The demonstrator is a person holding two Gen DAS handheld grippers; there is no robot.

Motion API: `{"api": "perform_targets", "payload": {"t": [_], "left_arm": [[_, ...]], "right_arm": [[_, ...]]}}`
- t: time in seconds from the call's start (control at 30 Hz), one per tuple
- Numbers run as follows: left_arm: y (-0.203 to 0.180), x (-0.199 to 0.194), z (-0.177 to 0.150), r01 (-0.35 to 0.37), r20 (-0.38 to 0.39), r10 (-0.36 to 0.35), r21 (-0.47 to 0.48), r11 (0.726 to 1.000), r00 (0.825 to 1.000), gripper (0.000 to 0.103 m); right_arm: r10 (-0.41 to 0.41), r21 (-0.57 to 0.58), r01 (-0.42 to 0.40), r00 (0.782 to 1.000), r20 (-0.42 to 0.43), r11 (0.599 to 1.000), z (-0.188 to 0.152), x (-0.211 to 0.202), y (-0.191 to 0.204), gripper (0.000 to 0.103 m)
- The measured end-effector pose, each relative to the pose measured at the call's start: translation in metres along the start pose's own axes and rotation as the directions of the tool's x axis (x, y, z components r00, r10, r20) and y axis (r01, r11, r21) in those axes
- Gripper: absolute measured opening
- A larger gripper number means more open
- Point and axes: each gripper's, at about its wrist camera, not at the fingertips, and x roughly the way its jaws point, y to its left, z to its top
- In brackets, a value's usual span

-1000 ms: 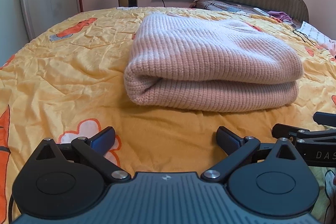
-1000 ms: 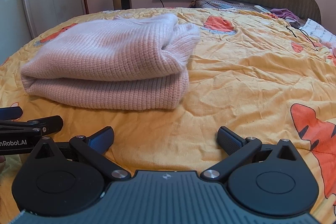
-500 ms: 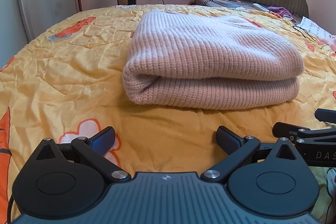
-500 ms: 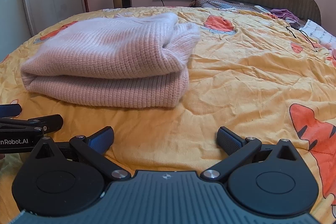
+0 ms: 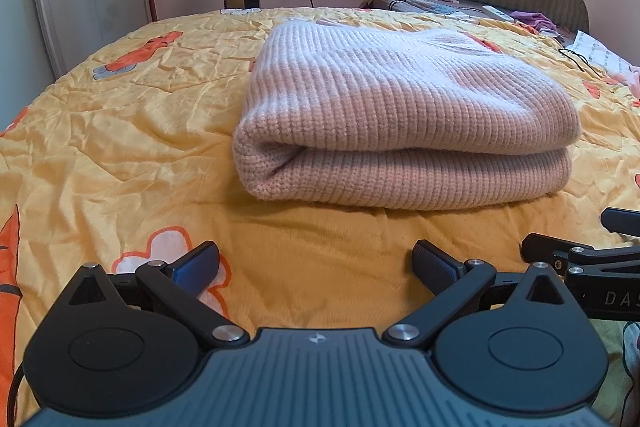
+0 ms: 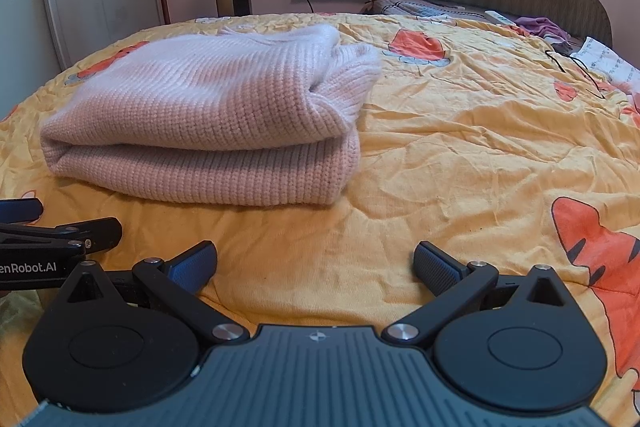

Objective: Fold small clothes

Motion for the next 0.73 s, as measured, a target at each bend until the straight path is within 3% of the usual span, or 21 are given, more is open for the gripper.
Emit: {"api": "perform_targets", "payload": {"t": [0.2, 0.3, 0.57, 0.73], "left_arm": [[0.004, -0.002, 0.004, 0.015, -0.019, -0.016, -0.025, 1.000, 1.000, 0.103], [0.003, -0.008, 0.007, 0.018, -0.022, -0.018, -0.021, 1.000, 1.000, 0.103], [0.009, -0.032, 0.016, -0.003, 0.044, 0.005, -0.044, 0.999, 0.999, 0.103], [0.008, -0.042, 0.019, 0.012, 0.013, -0.011, -0.047, 0.999, 1.000, 0.102]], "right_arm": [[-0.016, 0.020, 0.016, 1.000, -0.009, 1.000, 0.003, -0.002, 0.000, 0.103], [0.017, 0.054, -0.016, 1.000, -0.018, 0.998, 0.009, -0.008, 0.000, 0.103], [0.035, 0.030, -0.035, 0.999, -0.018, 0.999, 0.025, -0.021, 0.011, 0.103], [0.045, 0.035, -0.044, 0.999, -0.018, 0.998, 0.027, -0.023, 0.015, 0.103]]}}
